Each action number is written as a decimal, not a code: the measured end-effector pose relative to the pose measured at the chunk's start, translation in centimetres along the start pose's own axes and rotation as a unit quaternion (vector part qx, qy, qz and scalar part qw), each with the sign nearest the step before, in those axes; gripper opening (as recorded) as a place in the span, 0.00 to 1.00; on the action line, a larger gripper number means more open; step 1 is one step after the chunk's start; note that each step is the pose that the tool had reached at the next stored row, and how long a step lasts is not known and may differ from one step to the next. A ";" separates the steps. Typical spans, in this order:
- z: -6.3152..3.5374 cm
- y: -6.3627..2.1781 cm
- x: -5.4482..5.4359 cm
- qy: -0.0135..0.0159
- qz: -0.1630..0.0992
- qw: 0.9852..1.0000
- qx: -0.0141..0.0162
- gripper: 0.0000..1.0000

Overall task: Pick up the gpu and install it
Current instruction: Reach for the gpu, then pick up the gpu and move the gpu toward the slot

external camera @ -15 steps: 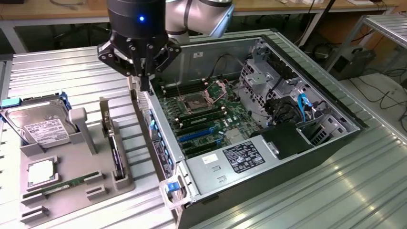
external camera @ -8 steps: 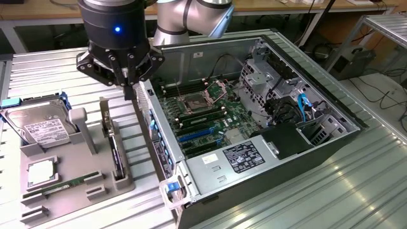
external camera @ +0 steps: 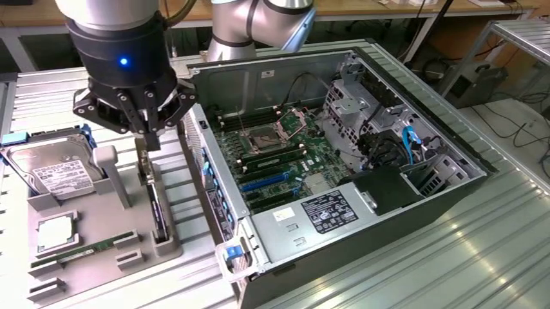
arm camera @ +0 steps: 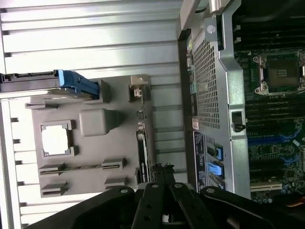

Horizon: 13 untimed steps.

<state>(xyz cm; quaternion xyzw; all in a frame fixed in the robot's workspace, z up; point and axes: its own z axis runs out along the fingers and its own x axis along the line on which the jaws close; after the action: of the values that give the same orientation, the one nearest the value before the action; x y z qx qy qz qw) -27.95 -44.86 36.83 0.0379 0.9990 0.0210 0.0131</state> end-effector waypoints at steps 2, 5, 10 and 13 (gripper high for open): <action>0.29 -0.28 0.4 0.000 0.000 1.000 0.000 0.11; 0.47 -0.39 0.5 0.000 0.000 1.000 0.000 0.11; 0.47 -0.39 0.5 0.000 0.000 1.000 0.000 0.11; 0.48 -0.39 0.5 0.000 0.000 1.000 0.000 0.11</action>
<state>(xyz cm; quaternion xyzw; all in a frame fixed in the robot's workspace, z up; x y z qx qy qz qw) -28.44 -45.19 36.33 0.0379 0.9990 0.0205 0.0130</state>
